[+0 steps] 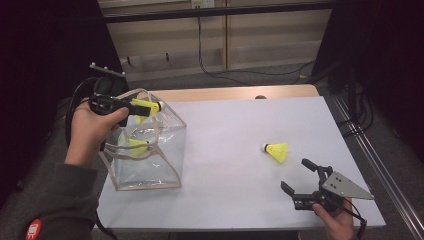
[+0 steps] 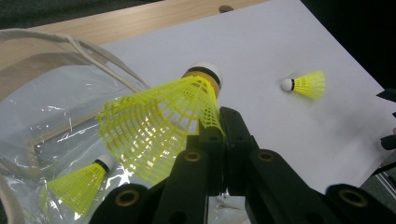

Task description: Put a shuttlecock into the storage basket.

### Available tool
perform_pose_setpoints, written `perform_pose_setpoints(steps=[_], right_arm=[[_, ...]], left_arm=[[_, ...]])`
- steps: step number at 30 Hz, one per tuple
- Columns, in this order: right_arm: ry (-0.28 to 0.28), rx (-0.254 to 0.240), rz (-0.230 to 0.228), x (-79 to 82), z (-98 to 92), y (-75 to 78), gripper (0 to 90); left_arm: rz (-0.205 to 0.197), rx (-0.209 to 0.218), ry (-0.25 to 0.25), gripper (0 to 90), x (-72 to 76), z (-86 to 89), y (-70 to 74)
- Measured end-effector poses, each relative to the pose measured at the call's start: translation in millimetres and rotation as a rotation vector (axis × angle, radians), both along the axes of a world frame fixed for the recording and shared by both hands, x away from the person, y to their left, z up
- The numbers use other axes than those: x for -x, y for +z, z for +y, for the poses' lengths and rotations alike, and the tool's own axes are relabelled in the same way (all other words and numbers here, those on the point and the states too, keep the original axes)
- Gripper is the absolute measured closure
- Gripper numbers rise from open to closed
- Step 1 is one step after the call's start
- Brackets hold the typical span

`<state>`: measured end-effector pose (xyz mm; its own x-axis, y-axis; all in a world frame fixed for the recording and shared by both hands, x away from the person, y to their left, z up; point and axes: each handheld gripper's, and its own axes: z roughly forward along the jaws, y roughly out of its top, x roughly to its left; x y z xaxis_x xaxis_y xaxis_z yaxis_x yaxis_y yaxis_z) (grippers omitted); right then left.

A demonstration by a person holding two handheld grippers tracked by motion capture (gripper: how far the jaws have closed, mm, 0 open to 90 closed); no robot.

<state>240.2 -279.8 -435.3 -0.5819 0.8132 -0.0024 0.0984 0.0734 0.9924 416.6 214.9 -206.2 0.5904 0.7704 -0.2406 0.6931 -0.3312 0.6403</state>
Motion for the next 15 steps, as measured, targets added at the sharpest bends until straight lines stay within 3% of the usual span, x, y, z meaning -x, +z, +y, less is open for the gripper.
perform_pose_setpoints(steps=[15], right_arm=[[0.0,0.0,0.0,0.2,0.1,0.2,2.9]], left_arm=[[-0.008,-0.007,0.033,88.8,-0.1,10.5,-1.0]])
